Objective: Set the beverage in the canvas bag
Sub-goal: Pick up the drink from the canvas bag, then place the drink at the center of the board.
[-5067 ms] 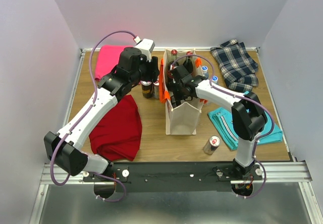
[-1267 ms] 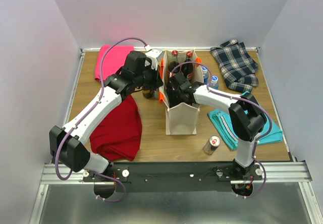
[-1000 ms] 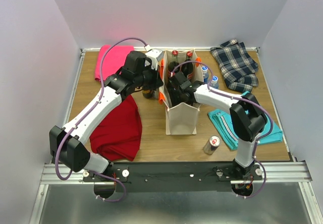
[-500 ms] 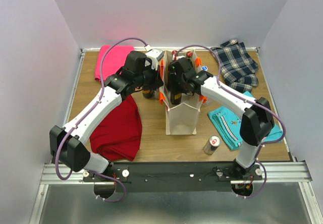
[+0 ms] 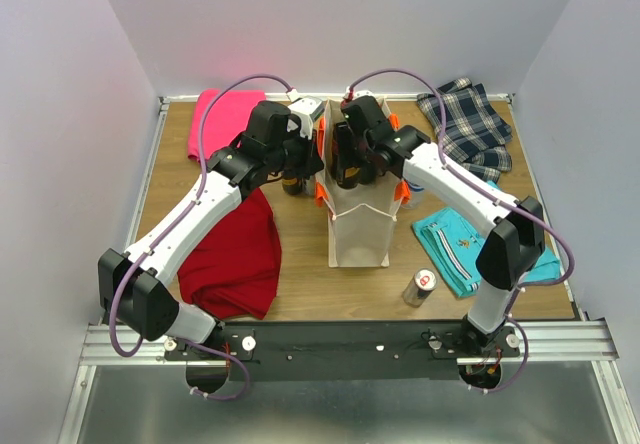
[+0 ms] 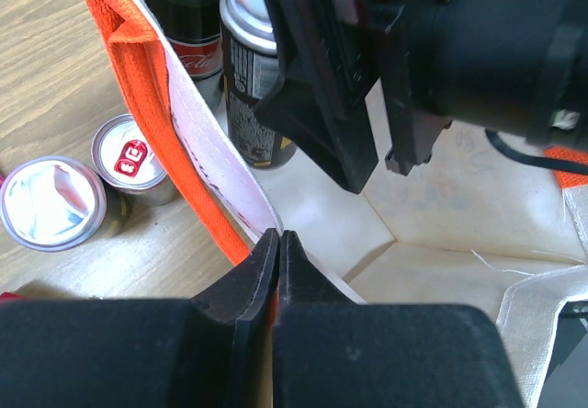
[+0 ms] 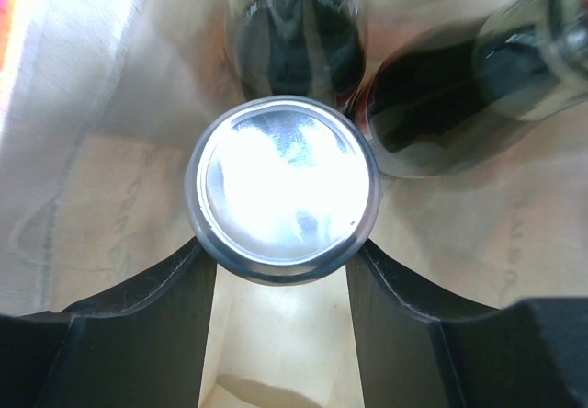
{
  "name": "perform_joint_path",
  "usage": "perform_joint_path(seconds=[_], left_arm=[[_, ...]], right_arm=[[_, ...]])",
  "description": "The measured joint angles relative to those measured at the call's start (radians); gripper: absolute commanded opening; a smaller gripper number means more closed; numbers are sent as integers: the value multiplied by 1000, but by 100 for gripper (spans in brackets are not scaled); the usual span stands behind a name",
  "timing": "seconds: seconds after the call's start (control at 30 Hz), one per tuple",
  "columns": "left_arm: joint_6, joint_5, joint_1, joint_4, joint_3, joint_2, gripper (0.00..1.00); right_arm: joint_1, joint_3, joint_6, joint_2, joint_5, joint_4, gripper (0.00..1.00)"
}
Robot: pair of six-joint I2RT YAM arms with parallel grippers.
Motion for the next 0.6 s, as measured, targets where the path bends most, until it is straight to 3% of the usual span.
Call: perform_joint_path(seconds=[0.6], left_arm=[[0,-4,0,13,-5,0,9]], right_arm=[[0,59,-8,-71,29,-45,1]])
